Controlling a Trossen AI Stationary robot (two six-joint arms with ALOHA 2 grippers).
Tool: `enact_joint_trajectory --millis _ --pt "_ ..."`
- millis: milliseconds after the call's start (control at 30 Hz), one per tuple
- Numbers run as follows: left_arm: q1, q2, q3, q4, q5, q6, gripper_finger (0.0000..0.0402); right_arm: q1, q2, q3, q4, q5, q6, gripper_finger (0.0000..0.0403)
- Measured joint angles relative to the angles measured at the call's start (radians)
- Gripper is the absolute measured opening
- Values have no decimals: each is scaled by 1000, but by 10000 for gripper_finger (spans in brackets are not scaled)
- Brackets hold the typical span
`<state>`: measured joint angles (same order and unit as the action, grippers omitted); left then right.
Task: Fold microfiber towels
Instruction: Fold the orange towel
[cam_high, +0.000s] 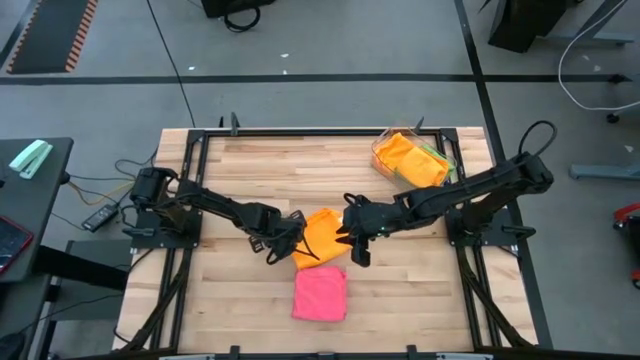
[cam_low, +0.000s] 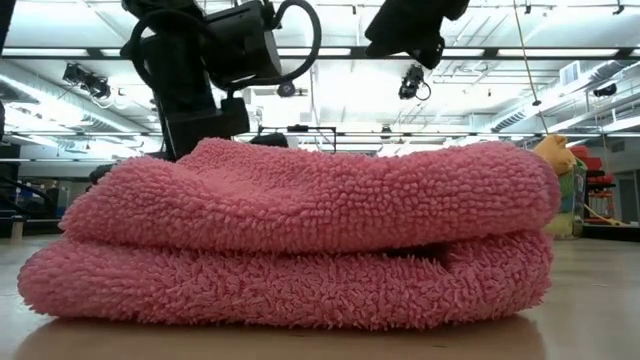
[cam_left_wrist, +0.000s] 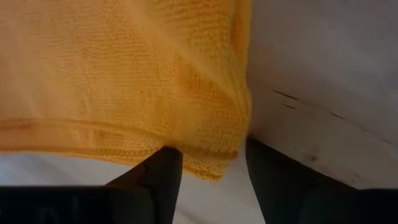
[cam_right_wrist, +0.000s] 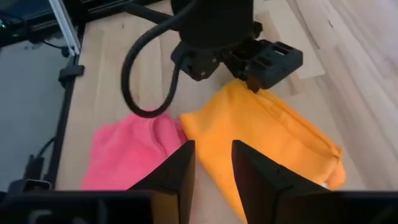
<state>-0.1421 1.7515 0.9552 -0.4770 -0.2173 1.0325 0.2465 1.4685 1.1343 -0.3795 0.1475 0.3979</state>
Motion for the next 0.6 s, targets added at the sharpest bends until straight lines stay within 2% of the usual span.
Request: enact_joint_trajectory --millis 133,267,300,433,600 --pt "7 6 -1 -2 36 2 138 25 0 0 14 6 47 110" --pt "7 8 -1 -34 56 -117 30 52 0 0 30 6 77 109" --pt "6 8 -1 -35 60 -181 17 57 0 0 31 5 83 109" --pt "9 2 10 -65 121 -521 8 67 0 0 21 5 84 109" --pt "13 -31 9 -83 352 -972 5 59 0 0 18 -7 56 109"
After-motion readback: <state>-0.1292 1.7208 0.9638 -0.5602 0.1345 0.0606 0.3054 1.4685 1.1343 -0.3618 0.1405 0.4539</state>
